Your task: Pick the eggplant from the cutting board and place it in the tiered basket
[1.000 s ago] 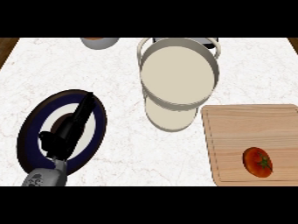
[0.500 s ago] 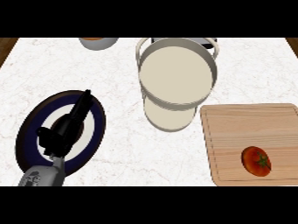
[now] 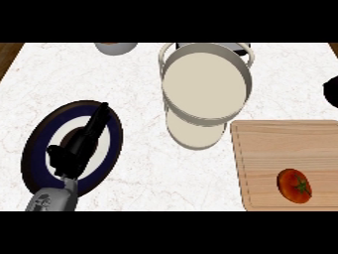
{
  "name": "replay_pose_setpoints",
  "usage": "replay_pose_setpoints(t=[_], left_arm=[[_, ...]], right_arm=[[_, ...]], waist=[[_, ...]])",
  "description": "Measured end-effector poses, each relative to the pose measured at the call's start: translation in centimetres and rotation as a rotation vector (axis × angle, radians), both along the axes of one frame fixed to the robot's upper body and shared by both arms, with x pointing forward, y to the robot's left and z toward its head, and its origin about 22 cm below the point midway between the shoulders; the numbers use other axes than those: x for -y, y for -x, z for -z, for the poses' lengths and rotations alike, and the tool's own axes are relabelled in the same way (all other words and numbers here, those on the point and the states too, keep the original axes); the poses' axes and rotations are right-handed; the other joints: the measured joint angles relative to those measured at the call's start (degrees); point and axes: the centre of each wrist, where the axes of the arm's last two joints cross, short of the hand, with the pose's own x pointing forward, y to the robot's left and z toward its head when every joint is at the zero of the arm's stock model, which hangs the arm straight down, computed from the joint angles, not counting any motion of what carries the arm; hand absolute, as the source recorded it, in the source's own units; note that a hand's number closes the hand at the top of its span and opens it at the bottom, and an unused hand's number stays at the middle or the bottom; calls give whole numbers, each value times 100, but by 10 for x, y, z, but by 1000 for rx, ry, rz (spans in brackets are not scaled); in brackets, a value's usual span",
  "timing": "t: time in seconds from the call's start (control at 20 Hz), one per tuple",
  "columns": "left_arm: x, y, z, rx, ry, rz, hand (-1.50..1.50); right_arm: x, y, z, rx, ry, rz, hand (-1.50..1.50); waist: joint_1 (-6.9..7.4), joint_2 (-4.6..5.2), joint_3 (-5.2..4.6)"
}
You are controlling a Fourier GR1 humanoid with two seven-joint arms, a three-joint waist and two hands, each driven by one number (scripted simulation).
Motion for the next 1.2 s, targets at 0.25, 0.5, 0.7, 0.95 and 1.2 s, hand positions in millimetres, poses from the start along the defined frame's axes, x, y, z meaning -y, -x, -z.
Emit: replay_pose_setpoints(t=[0.25, 0.5, 0.7, 0.95, 1.2], left_arm=[[0, -2, -1, 4, -2, 8, 0], [4, -7, -3, 3, 1, 15, 0], [4, -6, -3, 2, 1, 10, 0], [3, 0, -4, 4, 2, 11, 0], [-1, -2, -4, 4, 4, 11, 0]], right_arm=[[-51, -22, -32, -35, -24, -3, 150], [-95, -54, -37, -82, -24, -24, 150], [-129, -73, -27, -113, -6, -57, 150], [-173, -91, -10, -139, -4, -83, 150], [-202, -105, 4, -160, -30, -112, 150]], waist=[[41, 9, 1], [67, 24, 2], [62, 27, 5], [72, 26, 5], [53, 29, 7]])
